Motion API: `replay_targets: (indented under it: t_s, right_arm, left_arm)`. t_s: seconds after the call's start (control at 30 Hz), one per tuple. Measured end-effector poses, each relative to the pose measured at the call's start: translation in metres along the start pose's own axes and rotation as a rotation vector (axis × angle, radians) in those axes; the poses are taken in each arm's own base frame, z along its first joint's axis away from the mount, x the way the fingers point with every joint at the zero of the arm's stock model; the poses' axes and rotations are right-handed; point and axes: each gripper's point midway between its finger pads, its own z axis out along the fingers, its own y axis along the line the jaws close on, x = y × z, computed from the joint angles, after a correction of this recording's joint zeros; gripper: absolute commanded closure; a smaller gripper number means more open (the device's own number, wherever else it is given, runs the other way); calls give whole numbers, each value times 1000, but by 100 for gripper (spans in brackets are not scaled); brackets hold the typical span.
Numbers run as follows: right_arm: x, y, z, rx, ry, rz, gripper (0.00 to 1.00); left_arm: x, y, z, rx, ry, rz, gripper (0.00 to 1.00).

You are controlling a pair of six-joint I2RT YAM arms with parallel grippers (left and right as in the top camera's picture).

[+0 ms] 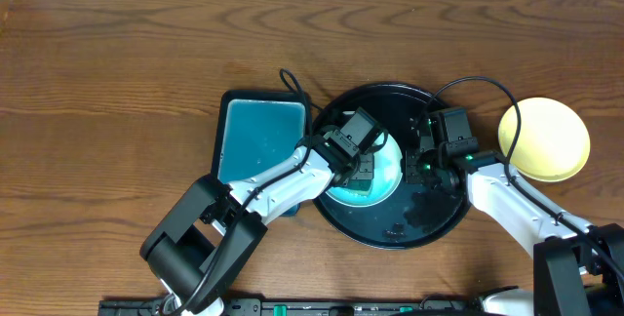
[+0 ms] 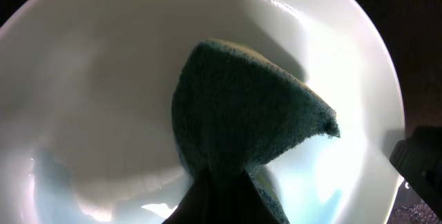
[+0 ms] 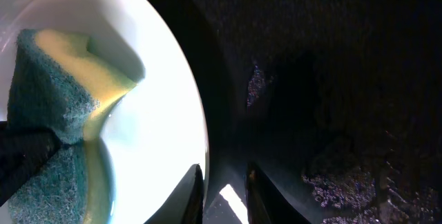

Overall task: Clean dirty plates on tray and stack at the side
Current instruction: 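Scrub the pale blue plate with the sponge in the left gripper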

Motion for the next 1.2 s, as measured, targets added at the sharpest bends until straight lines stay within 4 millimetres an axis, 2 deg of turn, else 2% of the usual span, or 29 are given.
replay_targets:
  t_s: [0.4,0.67,0.83,0.97,1.2]
  right_arm:
    - [-3,2,0,-5,-11,14,88]
    - [-4,2,5,-9,-12,20,88]
    - [0,5,18,-40,12,30,94]
    - [-1,9,20,-60,17,36,99]
    - [-1,9,20,-61,17,44,99]
  left_arm:
    - [0,0,0,-1,1,-1,93]
    - [0,1,0,-2,1,-1,93]
    - [0,1,0,-2,1,-1,92]
    - [0,1,0,-5,0,-1,92]
    - [-2,20,-4,-94,-15,-25,92]
